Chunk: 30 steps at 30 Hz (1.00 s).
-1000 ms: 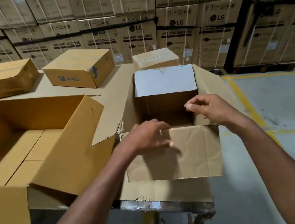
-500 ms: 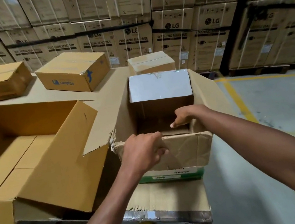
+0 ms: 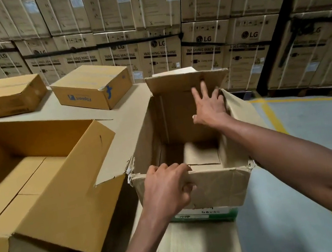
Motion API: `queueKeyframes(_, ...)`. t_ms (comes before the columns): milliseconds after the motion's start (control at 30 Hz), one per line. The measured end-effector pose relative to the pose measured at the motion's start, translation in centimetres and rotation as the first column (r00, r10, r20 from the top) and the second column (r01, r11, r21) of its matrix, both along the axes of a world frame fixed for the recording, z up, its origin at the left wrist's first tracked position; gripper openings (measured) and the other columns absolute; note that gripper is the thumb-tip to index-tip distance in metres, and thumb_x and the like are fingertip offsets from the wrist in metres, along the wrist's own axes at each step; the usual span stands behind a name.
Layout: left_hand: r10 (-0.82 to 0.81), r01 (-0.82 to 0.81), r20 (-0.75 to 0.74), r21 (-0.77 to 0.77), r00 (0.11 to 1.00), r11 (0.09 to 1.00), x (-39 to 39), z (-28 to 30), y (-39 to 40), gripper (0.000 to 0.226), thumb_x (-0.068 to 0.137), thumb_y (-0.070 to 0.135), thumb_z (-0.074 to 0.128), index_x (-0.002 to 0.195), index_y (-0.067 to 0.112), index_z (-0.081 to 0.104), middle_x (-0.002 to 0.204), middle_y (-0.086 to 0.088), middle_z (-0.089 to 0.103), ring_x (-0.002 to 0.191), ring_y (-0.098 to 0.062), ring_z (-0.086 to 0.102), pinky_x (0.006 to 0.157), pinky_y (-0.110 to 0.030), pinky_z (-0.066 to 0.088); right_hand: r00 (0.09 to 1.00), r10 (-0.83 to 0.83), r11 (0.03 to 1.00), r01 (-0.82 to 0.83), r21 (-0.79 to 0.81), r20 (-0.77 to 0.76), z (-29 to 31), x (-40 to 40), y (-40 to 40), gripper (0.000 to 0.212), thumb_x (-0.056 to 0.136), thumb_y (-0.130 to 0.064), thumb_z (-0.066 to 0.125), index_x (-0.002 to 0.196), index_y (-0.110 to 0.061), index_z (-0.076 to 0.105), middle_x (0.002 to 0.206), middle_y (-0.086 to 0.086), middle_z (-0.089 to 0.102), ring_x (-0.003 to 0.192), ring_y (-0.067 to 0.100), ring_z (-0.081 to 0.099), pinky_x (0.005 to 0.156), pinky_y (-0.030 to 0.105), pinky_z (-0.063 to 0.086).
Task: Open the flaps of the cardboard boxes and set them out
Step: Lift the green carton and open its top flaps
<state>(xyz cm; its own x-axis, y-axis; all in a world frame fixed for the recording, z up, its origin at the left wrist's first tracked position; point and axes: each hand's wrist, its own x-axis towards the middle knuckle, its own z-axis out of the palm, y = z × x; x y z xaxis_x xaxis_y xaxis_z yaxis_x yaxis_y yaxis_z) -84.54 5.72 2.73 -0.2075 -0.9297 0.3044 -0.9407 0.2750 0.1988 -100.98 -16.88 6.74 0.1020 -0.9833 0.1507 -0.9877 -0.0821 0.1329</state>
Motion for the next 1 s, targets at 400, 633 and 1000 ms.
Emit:
queueKeyframes(400, 0.008, -0.005, -0.106, 0.03, 0.994, 1.0, 0.1, 0.7, 0.6, 0.059, 0.087, 0.056, 0.064, 0.14, 0.043, 0.042, 0.137, 0.022, 0.052, 0.123, -0.007, 0.045, 0.105, -0.03, 0.03, 0.999, -0.011, 0.996, 0.007, 0.091, 0.047, 2.0, -3.4, -8.1, 0.09, 0.085, -0.04, 0.073, 0.154, -0.017, 0.019, 0.159, 0.013, 0.028, 0.141, 0.036, 0.035, 0.109, 0.053, 0.035)
queueKeyframes(633, -0.016, 0.022, -0.09, 0.072, 0.996, 0.997, 0.4, 1.0, 0.8, 0.058, 0.086, 0.057, 0.065, 0.139, 0.043, 0.044, 0.137, 0.02, 0.053, 0.124, -0.01, 0.048, 0.108, -0.032, 0.03, 0.995, -0.046, 0.983, 0.029, 0.184, 0.087, 0.4, -3.4, -8.8, 0.082, 0.083, -0.042, 0.071, 0.149, -0.016, 0.03, 0.152, 0.012, 0.04, 0.142, 0.032, 0.034, 0.111, 0.055, 0.028)
queueKeyframes(1000, -0.126, 0.142, -0.234, 0.052, 0.964, 0.988, 1.2, 1.4, 0.2, 0.046, 0.091, 0.059, 0.058, 0.133, 0.044, 0.05, 0.128, 0.024, 0.056, 0.116, -0.001, 0.051, 0.101, -0.027, 0.039, 0.89, 0.06, 0.957, -0.181, 0.228, 0.453, 3.3, -2.1, 0.5, 0.086, 0.087, -0.043, 0.071, 0.157, -0.023, 0.024, 0.162, 0.009, 0.026, 0.146, 0.029, 0.032, 0.118, 0.043, 0.03)
